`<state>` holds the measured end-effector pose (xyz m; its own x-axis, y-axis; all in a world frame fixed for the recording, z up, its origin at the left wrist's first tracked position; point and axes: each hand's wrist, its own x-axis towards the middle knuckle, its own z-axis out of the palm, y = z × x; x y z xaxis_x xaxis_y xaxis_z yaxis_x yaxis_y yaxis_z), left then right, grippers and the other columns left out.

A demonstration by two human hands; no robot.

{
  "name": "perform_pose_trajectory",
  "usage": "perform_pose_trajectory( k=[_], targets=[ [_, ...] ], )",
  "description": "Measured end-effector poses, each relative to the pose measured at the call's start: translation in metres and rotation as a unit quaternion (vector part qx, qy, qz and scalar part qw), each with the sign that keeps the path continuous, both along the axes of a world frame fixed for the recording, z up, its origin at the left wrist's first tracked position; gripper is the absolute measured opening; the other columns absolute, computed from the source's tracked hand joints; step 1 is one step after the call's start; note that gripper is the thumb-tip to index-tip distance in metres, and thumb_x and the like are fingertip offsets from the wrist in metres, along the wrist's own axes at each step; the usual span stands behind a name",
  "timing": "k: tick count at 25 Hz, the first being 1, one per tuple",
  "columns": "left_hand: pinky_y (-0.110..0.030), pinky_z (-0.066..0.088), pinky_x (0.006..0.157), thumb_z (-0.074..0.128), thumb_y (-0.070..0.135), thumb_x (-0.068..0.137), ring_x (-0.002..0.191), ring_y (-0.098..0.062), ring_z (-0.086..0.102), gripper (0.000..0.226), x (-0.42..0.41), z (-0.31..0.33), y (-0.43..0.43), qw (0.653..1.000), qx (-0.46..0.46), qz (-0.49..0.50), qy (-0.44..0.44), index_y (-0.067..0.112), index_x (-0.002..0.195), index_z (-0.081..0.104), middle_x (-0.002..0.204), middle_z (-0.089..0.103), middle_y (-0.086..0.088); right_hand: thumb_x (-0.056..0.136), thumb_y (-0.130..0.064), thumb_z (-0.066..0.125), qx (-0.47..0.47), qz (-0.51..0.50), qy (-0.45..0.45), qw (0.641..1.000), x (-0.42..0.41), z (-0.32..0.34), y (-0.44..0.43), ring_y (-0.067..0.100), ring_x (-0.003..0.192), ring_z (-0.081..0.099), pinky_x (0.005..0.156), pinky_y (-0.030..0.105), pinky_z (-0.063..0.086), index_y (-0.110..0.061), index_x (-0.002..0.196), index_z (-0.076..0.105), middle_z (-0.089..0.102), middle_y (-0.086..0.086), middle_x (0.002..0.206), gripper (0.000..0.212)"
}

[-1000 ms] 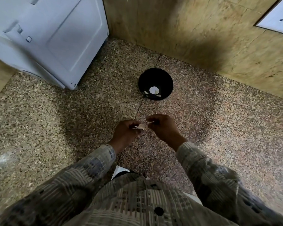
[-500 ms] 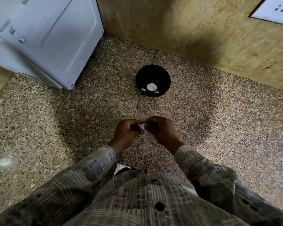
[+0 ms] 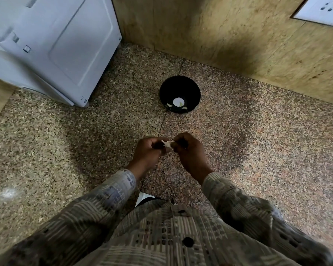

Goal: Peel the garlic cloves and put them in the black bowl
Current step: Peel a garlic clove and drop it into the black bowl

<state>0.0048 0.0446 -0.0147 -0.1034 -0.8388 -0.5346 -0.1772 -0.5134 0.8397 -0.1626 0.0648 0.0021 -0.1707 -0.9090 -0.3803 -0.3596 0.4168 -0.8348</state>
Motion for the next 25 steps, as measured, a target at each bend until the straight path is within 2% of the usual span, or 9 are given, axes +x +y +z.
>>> perform_pose_trajectory(
  k=[2, 4, 6, 8, 10, 13, 17, 20, 25],
  targets=[
    [-0.035, 0.06, 0.09, 0.085, 0.012, 0.078, 0.094, -0.01, 0.074, 0.028, 0.0, 0.0, -0.006, 0.999, -0.005, -0.025, -0.02, 0.032, 0.096, 0.078, 0.095, 0.079, 0.008, 0.097, -0.012, 0.068, 0.046, -0.127, -0.139, 0.981, 0.005, 0.002, -0.002, 0.018, 0.08, 0.066, 0.069, 0.028, 0.059, -0.016, 0.101, 0.065, 0.073, 0.005, 0.092, 0.006],
    [-0.02, 0.058, 0.083, 0.086, 0.017, 0.079, 0.086, 0.0, 0.07, 0.027, 0.005, 0.003, -0.008, 0.991, -0.039, -0.077, -0.102, 0.034, 0.096, 0.076, 0.092, 0.075, 0.018, 0.098, -0.005, 0.064, 0.087, -0.171, -0.207, 0.959, -0.001, -0.001, -0.003, 0.024, 0.086, 0.066, 0.083, 0.042, 0.061, -0.013, 0.1, 0.067, 0.071, 0.008, 0.092, 0.008],
    [-0.011, 0.05, 0.074, 0.084, 0.022, 0.081, 0.084, 0.0, 0.068, 0.024, 0.018, 0.0, -0.011, 0.955, -0.109, -0.121, -0.249, 0.029, 0.103, 0.077, 0.095, 0.073, 0.018, 0.097, 0.001, 0.064, 0.13, -0.147, -0.199, 0.96, -0.012, -0.008, -0.004, 0.026, 0.087, 0.068, 0.091, 0.05, 0.059, -0.013, 0.096, 0.071, 0.074, 0.012, 0.092, 0.016],
    [-0.02, 0.053, 0.076, 0.079, 0.022, 0.084, 0.087, -0.01, 0.07, 0.021, 0.032, -0.007, -0.018, 0.917, -0.151, -0.123, -0.347, 0.023, 0.105, 0.078, 0.1, 0.077, 0.006, 0.093, 0.003, 0.069, 0.151, -0.132, -0.162, 0.966, -0.02, -0.019, -0.002, 0.029, 0.086, 0.069, 0.093, 0.056, 0.058, -0.014, 0.091, 0.076, 0.077, 0.019, 0.095, 0.018],
    [-0.029, 0.054, 0.08, 0.076, 0.023, 0.083, 0.093, -0.019, 0.069, 0.022, 0.039, -0.009, -0.024, 0.898, -0.156, -0.14, -0.387, 0.022, 0.105, 0.077, 0.101, 0.074, -0.002, 0.089, 0.0, 0.075, 0.168, -0.138, -0.12, 0.969, -0.024, -0.028, -0.002, 0.028, 0.086, 0.074, 0.09, 0.055, 0.06, -0.015, 0.09, 0.079, 0.079, 0.014, 0.092, 0.016],
    [-0.036, 0.05, 0.088, 0.078, 0.02, 0.079, 0.112, -0.027, 0.057, 0.042, 0.032, -0.001, -0.019, 0.855, -0.2, -0.209, -0.43, 0.021, 0.121, 0.07, 0.119, 0.062, -0.006, 0.086, -0.007, 0.08, 0.18, -0.102, -0.038, 0.978, -0.03, -0.038, -0.006, 0.025, 0.082, 0.078, 0.08, 0.049, 0.064, -0.02, 0.09, 0.078, 0.079, 0.003, 0.083, 0.014],
    [-0.039, 0.054, 0.085, 0.07, 0.01, 0.085, 0.11, -0.029, 0.058, 0.041, 0.003, 0.007, 0.006, 0.807, -0.362, -0.263, -0.386, 0.013, 0.126, 0.068, 0.12, 0.064, -0.008, 0.085, -0.023, 0.077, 0.153, 0.07, 0.139, 0.976, -0.03, -0.039, -0.017, 0.023, 0.087, 0.072, 0.086, 0.042, 0.06, -0.018, 0.093, 0.075, 0.077, 0.004, 0.091, 0.01],
    [-0.041, 0.054, 0.088, 0.057, 0.025, 0.09, 0.111, -0.03, 0.06, 0.037, -0.022, -0.006, 0.009, 0.842, -0.285, -0.304, -0.342, 0.013, 0.124, 0.067, 0.122, 0.064, -0.009, 0.085, -0.025, 0.077, 0.164, 0.087, 0.168, 0.968, -0.03, -0.04, -0.025, 0.021, 0.083, 0.073, 0.083, 0.042, 0.062, -0.019, 0.085, 0.076, 0.077, 0.002, 0.086, 0.007],
    [-0.036, 0.05, 0.066, 0.041, 0.035, 0.086, 0.077, -0.025, 0.064, 0.041, -0.037, -0.027, -0.007, 0.868, -0.259, -0.291, -0.308, 0.016, 0.086, 0.078, 0.083, 0.066, -0.004, 0.082, -0.032, 0.079, 0.17, 0.044, 0.149, 0.973, -0.033, -0.042, -0.024, 0.014, 0.073, 0.075, 0.08, 0.039, 0.064, -0.022, 0.077, 0.078, 0.076, -0.005, 0.072, 0.011]
  ],
)
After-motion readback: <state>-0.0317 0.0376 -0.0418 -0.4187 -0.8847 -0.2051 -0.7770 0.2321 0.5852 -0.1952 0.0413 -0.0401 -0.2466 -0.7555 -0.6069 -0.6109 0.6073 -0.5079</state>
